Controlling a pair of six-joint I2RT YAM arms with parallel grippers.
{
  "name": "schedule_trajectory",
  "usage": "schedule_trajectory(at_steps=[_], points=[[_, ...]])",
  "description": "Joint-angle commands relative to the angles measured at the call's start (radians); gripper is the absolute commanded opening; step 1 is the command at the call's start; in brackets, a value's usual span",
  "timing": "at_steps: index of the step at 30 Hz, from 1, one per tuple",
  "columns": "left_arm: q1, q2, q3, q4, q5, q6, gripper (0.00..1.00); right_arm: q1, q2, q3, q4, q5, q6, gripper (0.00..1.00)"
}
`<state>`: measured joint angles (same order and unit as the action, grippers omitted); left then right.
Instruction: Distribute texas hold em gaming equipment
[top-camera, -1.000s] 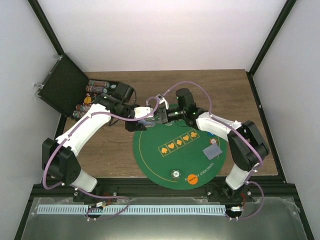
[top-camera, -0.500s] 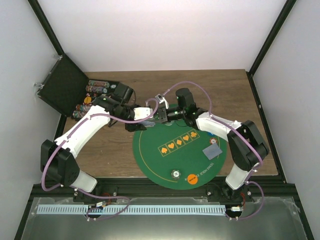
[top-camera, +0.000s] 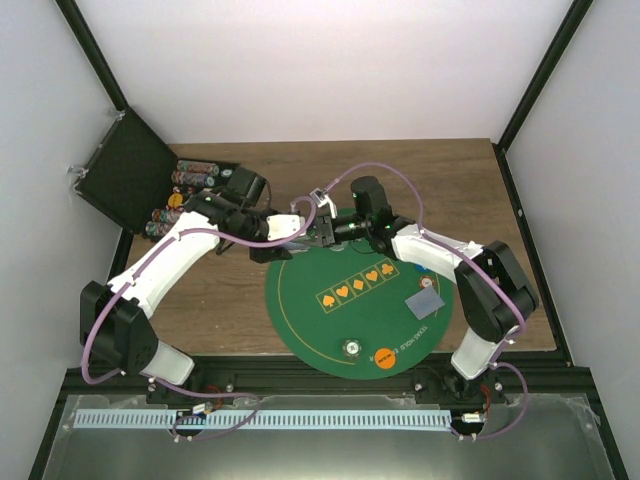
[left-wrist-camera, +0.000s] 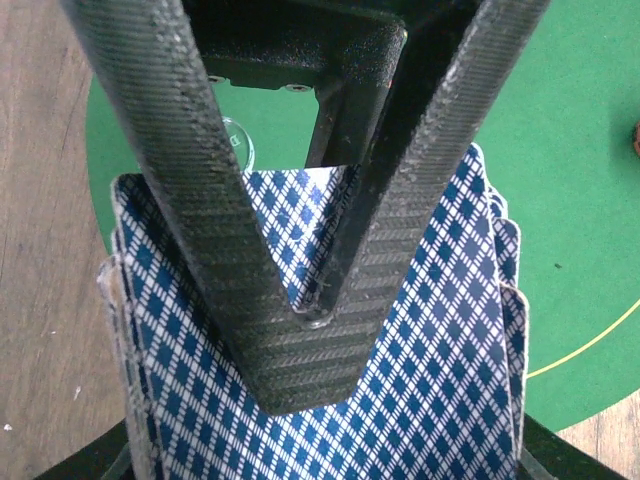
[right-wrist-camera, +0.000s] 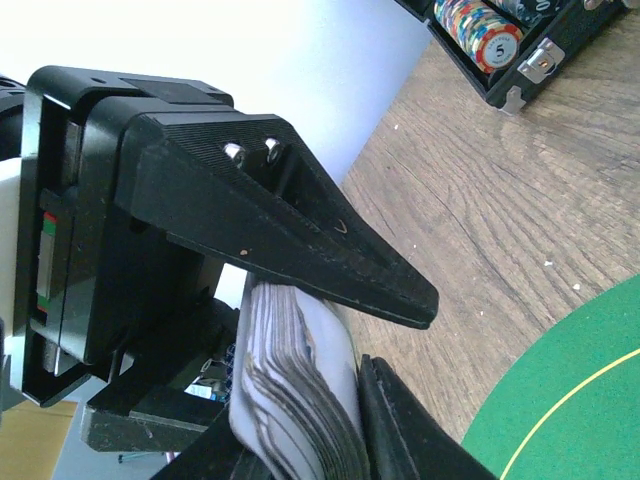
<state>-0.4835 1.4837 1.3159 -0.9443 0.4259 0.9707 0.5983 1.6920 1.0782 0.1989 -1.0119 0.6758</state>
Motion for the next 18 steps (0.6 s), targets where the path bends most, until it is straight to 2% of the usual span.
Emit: schedule_trajectory(at_steps=[1, 9, 18], points=[[-0.011, -0.005, 0.005, -0.001, 0.004, 0.038, 0.51, 0.009, -0.009, 0.042, -0.020, 0.026, 0.004, 0.23], [-0.013, -0.008, -0.022, 0.021, -0.030, 0.038, 0.50, 0.004, -0.008, 0.043, -0.059, 0.045, -0.017, 0.34], [-0.012, -0.014, -0.036, 0.028, -0.033, 0.037, 0.51, -0.002, -0.003, 0.053, -0.095, 0.073, -0.031, 0.40]])
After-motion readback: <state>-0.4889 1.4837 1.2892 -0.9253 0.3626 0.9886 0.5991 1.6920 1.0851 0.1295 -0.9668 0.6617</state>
